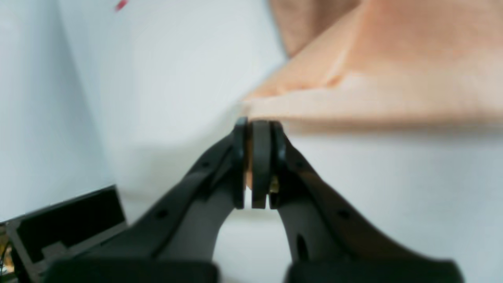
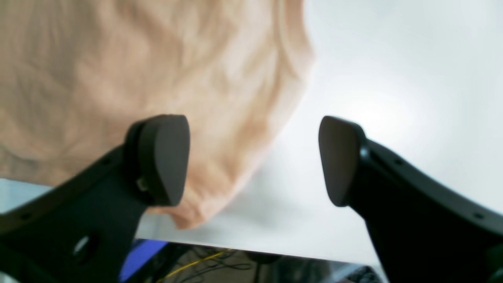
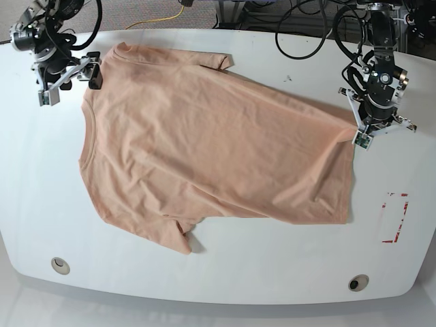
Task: Layout the t-shirt on the table in an organized manner, then fold the t-shirt properly
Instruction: 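Grasp the shirt shoulder with the right gripper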
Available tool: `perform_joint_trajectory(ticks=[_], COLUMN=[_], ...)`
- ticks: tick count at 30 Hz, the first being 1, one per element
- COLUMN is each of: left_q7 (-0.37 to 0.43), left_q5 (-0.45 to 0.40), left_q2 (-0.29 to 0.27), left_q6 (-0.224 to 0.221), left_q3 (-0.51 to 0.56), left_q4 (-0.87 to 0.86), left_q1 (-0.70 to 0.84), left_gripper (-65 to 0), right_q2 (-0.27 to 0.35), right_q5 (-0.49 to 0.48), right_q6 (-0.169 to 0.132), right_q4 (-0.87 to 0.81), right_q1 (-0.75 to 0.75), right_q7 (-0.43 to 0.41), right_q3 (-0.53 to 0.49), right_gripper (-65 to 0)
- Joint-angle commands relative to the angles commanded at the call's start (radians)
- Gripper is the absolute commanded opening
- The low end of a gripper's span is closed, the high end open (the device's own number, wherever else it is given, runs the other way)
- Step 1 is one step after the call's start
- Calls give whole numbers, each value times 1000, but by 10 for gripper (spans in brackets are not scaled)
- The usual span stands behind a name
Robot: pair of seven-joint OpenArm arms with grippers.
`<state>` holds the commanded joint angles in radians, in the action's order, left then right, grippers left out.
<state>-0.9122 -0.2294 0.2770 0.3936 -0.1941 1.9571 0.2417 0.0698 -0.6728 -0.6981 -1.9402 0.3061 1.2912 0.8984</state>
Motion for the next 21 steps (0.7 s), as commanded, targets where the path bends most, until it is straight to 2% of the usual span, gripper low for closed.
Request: perform_joint_trajectory(ticks=[6,13,21], left_q7=[0,0,0], left_q5=[0,0,-2], left_q2=[0,0,0], left_q6=[57,104,110], left_q3=[-35,-63,-68], left_q4=[0,0,0], left_q1=[0,0,0], left_gripper=[-650,-650,-650], right_q2=[-8,-9,-12], right_q5=[-2,-2,-2], right_q6=[0,0,0], right_q4=[115,158,241], right_q1=[-9,-15,-21], right_q7=[-6,-18,-25], right_q3=[-5,-5,-8], right_gripper=[-157,-157,-157])
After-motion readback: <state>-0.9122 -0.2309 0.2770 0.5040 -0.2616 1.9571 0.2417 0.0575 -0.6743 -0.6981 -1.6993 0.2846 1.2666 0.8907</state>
